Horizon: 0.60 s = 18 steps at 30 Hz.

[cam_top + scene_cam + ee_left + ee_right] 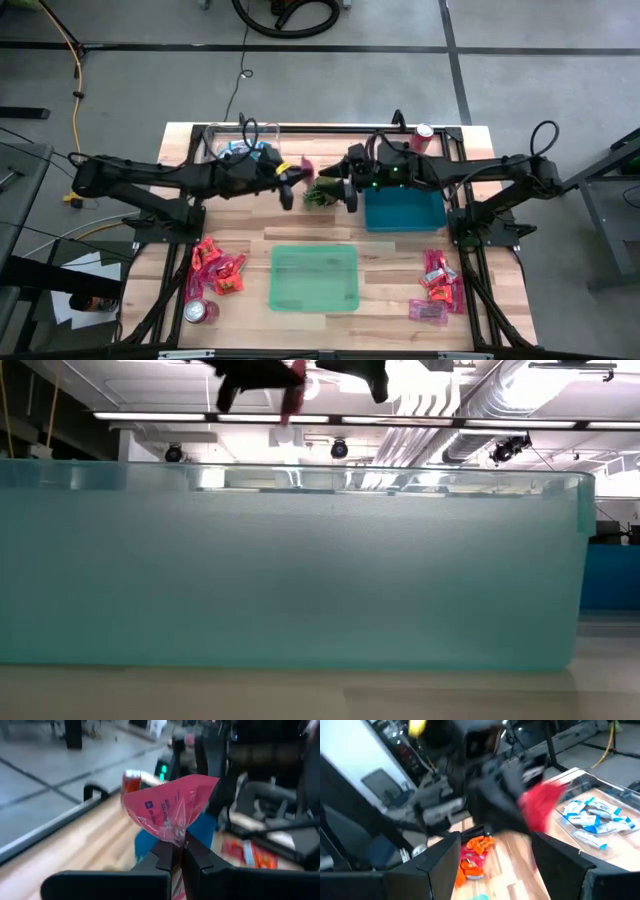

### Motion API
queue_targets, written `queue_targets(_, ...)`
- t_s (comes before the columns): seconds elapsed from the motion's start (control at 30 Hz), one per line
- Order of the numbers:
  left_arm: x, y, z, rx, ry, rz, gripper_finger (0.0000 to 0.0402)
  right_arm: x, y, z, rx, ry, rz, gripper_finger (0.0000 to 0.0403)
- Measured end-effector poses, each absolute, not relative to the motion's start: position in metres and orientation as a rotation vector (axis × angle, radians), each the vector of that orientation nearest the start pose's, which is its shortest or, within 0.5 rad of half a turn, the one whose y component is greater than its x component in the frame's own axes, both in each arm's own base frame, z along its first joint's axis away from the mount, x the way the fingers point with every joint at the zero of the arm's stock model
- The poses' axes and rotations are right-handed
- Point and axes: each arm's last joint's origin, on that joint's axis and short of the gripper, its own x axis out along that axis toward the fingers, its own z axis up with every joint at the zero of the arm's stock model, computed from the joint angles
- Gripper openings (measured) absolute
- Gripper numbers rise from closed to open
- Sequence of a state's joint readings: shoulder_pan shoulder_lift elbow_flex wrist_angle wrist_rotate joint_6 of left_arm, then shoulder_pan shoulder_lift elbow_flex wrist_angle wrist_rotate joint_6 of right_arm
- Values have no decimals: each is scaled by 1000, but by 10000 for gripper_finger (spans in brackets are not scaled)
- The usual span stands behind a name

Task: Sort candy
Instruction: Put the red candy into the blue bin

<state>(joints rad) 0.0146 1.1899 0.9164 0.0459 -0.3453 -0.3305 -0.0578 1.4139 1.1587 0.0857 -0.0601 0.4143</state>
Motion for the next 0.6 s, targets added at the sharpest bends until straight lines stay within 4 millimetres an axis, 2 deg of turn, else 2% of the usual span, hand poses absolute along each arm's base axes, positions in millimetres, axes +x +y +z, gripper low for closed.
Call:
queue_targets(0.1,274,20,333,-296,101,411,0,326,-13,343,362,170,-69,240)
queue_targets(0.3,277,27,347,-304,61,430,0,325,-10,342,220,161,-243,240)
queue_targets(0.43,277,28,349,-315,53,434,0,325,-12,341,156,158,-365,240)
queue_targets(0.6,277,28,349,-326,52,416,0,326,-13,342,153,150,-337,240)
